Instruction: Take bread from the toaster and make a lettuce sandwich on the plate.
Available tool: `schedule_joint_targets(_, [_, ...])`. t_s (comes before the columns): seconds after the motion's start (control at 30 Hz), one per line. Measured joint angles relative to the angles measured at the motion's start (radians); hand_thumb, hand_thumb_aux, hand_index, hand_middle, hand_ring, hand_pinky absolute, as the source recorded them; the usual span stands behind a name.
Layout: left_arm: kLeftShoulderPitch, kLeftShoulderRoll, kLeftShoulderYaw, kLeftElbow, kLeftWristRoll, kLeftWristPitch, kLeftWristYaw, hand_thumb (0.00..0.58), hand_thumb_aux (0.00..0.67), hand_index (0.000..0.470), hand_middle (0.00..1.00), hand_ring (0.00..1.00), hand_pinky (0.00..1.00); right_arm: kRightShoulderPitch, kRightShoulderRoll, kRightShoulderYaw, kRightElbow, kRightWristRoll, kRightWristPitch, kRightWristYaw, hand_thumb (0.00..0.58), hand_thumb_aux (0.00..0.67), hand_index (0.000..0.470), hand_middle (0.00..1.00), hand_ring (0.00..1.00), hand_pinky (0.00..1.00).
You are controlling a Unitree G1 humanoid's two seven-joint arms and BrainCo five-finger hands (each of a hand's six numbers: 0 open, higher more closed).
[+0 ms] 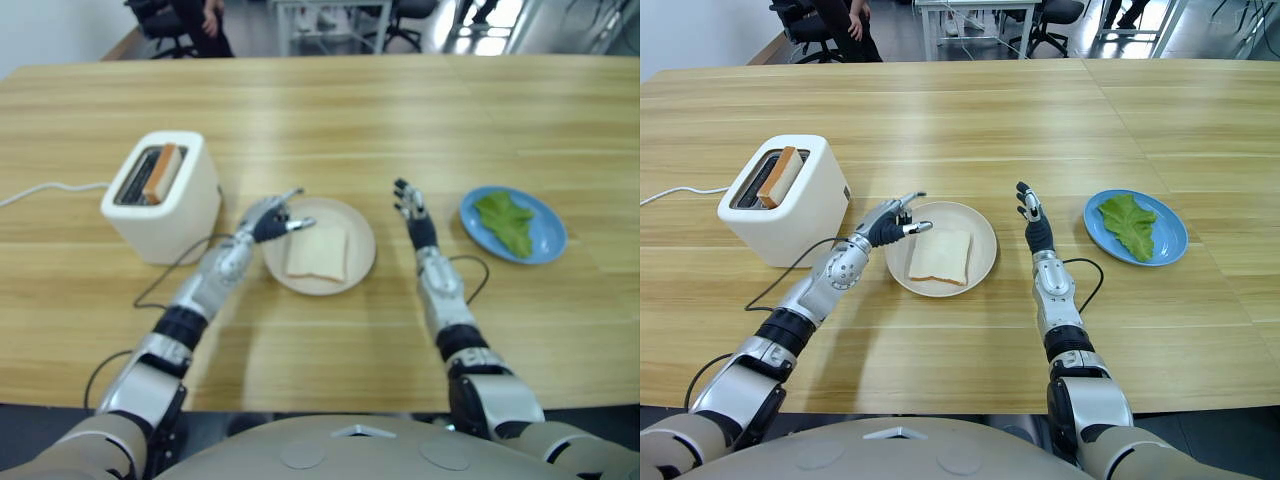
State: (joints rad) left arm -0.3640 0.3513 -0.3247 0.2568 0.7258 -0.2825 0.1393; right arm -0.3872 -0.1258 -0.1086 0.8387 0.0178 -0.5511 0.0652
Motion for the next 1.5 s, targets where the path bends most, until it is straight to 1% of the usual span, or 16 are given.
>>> schedule_joint_targets(0.2, [0.109, 0.032, 0.016, -0.36, 0.13, -0.012, 0.08, 0.0, 0.0, 0.0, 0.0, 0.0, 0.0, 0.011, 0.001, 0.003, -0.031, -0.001, 0.003, -0.001, 0.0, 0.0, 0.0, 0.0, 0.0, 0.0])
schedule_joint_targets(0.27, [0.129, 0.033, 0.046, -0.436, 0.137, -0.012, 0.103, 0.0, 0.0, 0.0, 0.0, 0.0, 0.0, 0.017, -0.002, 0.003, -0.038, -0.007, 0.003, -0.006, 0.0, 0.0, 0.0, 0.0, 0.0, 0.0])
schedule_joint_targets(0.33, [0.141, 0.028, 0.084, -0.463, 0.1, -0.017, 0.11, 0.0, 0.0, 0.0, 0.0, 0.0, 0.0, 0.03, -0.021, 0.022, -0.075, -0.048, -0.003, -0.03, 0.0, 0.0, 0.0, 0.0, 0.0, 0.0])
schedule_joint_targets(0.4, [0.147, -0.005, 0.128, -0.428, -0.026, -0.048, 0.112, 0.0, 0.0, 0.0, 0.0, 0.0, 0.0, 0.035, -0.112, 0.04, -0.125, -0.175, -0.006, -0.128, 0.0, 0.0, 0.0, 0.0, 0.0, 0.0])
schedule_joint_targets(0.43, [0.148, -0.026, 0.153, -0.375, -0.107, -0.066, 0.108, 0.0, 0.0, 0.0, 0.0, 0.0, 0.0, 0.029, -0.208, 0.046, -0.152, -0.278, 0.006, -0.215, 0.0, 0.0, 0.0, 0.0, 0.0, 0.0])
schedule_joint_targets(0.5, [0.15, -0.04, 0.185, -0.283, -0.206, -0.081, 0.09, 0.0, 0.0, 0.0, 0.0, 0.0, 0.0, -0.004, -0.354, 0.058, -0.161, -0.422, 0.052, -0.343, 0.0, 0.0, 0.0, 0.0, 0.0, 0.0])
schedule_joint_targets(0.53, [0.15, -0.052, 0.199, -0.229, -0.256, -0.088, 0.074, 0.0, 0.0, 0.0, 0.0, 0.0, 0.0, -0.036, -0.438, 0.077, -0.155, -0.514, 0.099, -0.408, 0.0, 0.0, 0.0, 0.0, 0.0, 0.0])
schedule_joint_targets(0.6, [0.15, -0.069, 0.201, -0.17, -0.317, -0.106, 0.052, 0.0, 0.0, 0.0, 0.0, 0.0, 0.0, -0.104, -0.552, 0.156, -0.112, -0.672, 0.2, -0.479, 0.0, 0.0, 0.0, 0.0, 0.0, 0.0])
schedule_joint_targets(0.67, [0.15, -0.081, 0.201, -0.155, -0.345, -0.126, 0.037, 0.0, 0.0, 0.0, 0.0, 0.0, 0.0, -0.157, -0.617, 0.233, -0.04, -0.78, 0.279, -0.51, 0.0, 0.0, 0.0, 0.0, 0.0, 0.0])
schedule_joint_targets(0.7, [0.149, -0.081, 0.201, -0.149, -0.354, -0.135, 0.03, 0.0, 0.0, 0.0, 0.0, 0.0, 0.0, -0.221, -0.653, 0.322, 0.066, -0.867, 0.34, -0.514, 0.0, 0.0, 0.0, 0.0, 0.0, 0.0])
schedule_joint_targets(0.73, [0.148, -0.082, 0.202, -0.148, -0.358, -0.142, 0.027, 0.0, 0.0, 0.0, 0.0, 0.0, 0.0, -0.252, -0.673, 0.363, 0.133, -0.91, 0.377, -0.51, 0.0, 0.0, 0.0, 0.0, 0.0, 0.0])
schedule_joint_targets(0.83, [0.15, -0.082, 0.204, -0.137, -0.361, -0.148, 0.022, 0.0, 0.0, 0.0, 0.0, 0.0, 0.0, -0.33, -0.689, 0.463, 0.303, -0.976, 0.442, -0.49, 0.0, 0.0, 0.0, 0.0, 0.0, 0.0])
schedule_joint_targets(0.9, [0.15, -0.083, 0.204, -0.127, -0.361, -0.153, 0.019, 0.0, 0.0, 0.0, 0.0, 0.0, 0.0, -0.366, -0.684, 0.526, 0.403, -1.003, 0.459, -0.465, 0.0, 0.0, 0.0, 0.0, 0.0, 0.0])
schedule_joint_targets(0.97, [0.15, -0.086, 0.205, -0.12, -0.361, -0.155, 0.017, 0.0, 0.0, 0.0, 0.0, 0.0, 0.0, -0.375, -0.669, 0.559, 0.449, -1.01, 0.47, -0.452, 0.0, 0.0, 0.0, 0.0, 0.0, 0.0])
schedule_joint_targets(1.13, [0.149, -0.093, 0.202, -0.11, -0.36, -0.156, 0.01, 0.0, 0.0, 0.0, 0.0, 0.0, 0.0, -0.376, -0.628, 0.625, 0.509, -1.013, 0.484, -0.395, 0.0, 0.0, 0.0, 0.0, 0.0, 0.0])
schedule_joint_targets(1.5, [0.15, -0.093, 0.199, -0.11, -0.343, -0.155, -0.007, 0.0, 0.0, 0.0, 0.0, 0.0, 0.0, -0.353, -0.621, 0.66, 0.54, -0.976, 0.499, -0.33, 0.0, 0.0, 0.0, 0.0, 0.0, 0.0])
